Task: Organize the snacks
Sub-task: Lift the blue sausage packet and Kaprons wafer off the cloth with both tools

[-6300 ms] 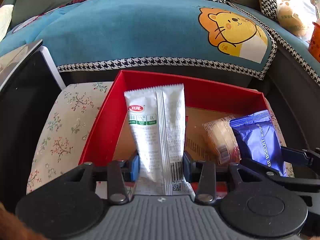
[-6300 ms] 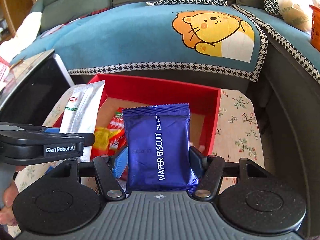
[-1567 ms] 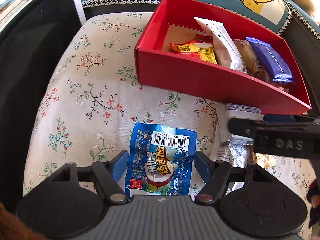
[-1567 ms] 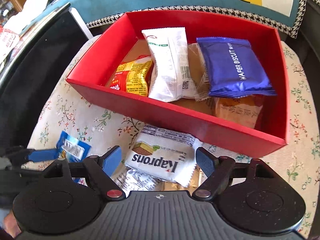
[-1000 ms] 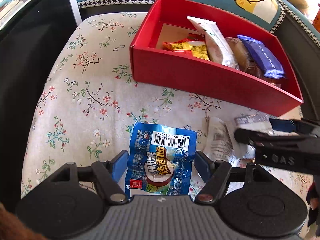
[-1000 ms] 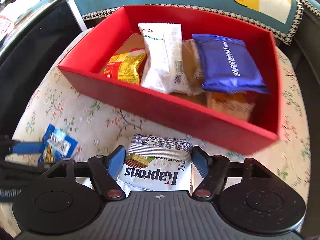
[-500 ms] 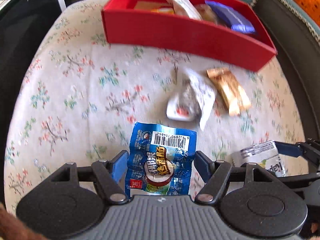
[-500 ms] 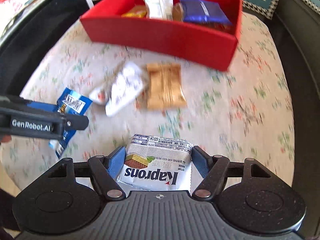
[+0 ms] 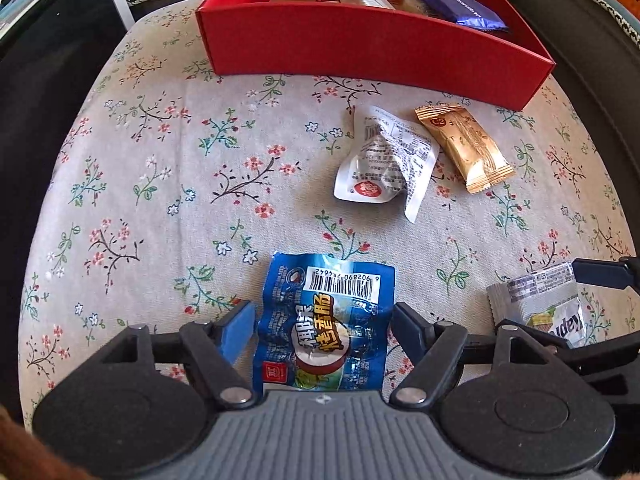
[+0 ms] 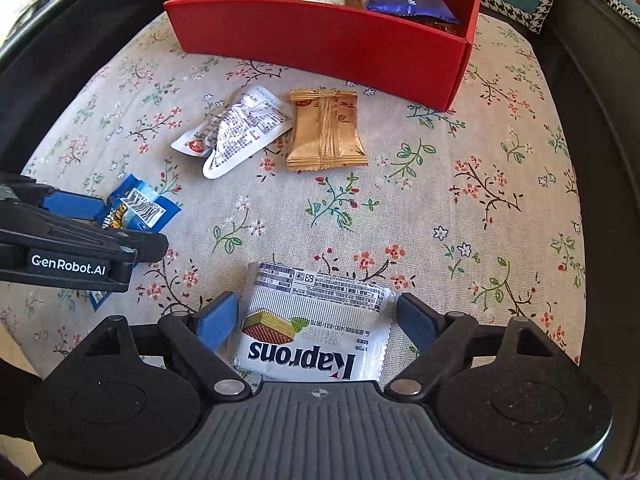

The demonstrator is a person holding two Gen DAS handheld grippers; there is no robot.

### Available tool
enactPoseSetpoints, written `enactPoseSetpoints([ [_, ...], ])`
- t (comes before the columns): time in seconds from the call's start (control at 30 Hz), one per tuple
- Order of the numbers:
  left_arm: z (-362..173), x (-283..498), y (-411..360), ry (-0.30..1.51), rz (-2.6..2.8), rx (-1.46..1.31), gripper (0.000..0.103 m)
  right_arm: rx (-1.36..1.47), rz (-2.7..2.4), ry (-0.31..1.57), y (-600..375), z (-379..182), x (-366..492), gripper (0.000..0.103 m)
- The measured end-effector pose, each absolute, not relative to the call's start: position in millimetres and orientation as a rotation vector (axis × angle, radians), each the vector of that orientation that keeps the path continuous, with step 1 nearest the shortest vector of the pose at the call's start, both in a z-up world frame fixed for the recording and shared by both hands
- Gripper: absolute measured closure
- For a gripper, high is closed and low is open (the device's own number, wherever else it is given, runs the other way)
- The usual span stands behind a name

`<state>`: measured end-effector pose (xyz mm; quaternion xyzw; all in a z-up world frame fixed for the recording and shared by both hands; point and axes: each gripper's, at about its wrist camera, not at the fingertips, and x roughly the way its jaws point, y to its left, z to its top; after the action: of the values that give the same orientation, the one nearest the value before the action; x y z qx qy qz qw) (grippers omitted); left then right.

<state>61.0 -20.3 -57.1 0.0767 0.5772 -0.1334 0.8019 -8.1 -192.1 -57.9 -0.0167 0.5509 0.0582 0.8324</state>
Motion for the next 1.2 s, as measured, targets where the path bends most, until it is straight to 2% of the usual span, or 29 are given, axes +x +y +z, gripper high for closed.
enactPoseSetpoints([
  [0.2,-59,58,-26,1.231,-0.292,0.195,0.000,-0.049,0.138,1.174,-189,-63,-11,0.000],
  [0.5,-60,58,-25,1.226,-0.295,0.199,0.000,-0.148,0.117,1.178,-175,-68,-11,0.000],
  [0.7,-59,58,-24,1.225,-0.295,0.200,0.000,-0.108,0.119,1.174,-181,-65,-9,0.000],
  [0.77,-60,56,-23,1.226,-0.301,0.206,0.000,-0.125,0.104,1.163,-181,-64,-13,0.005],
  [0.93,-58,53,-22,1.222,-0.307,0.207,0.000,-0.120,0.081,1.147,-187,-57,-18,0.023],
  [1.03,-56,52,-23,1.219,-0.308,0.208,0.000,-0.108,0.073,1.146,-191,-55,-20,0.028],
  [1.2,-54,50,-23,1.220,-0.311,0.195,0.000,-0.102,0.069,1.135,-190,-52,-22,0.029],
])
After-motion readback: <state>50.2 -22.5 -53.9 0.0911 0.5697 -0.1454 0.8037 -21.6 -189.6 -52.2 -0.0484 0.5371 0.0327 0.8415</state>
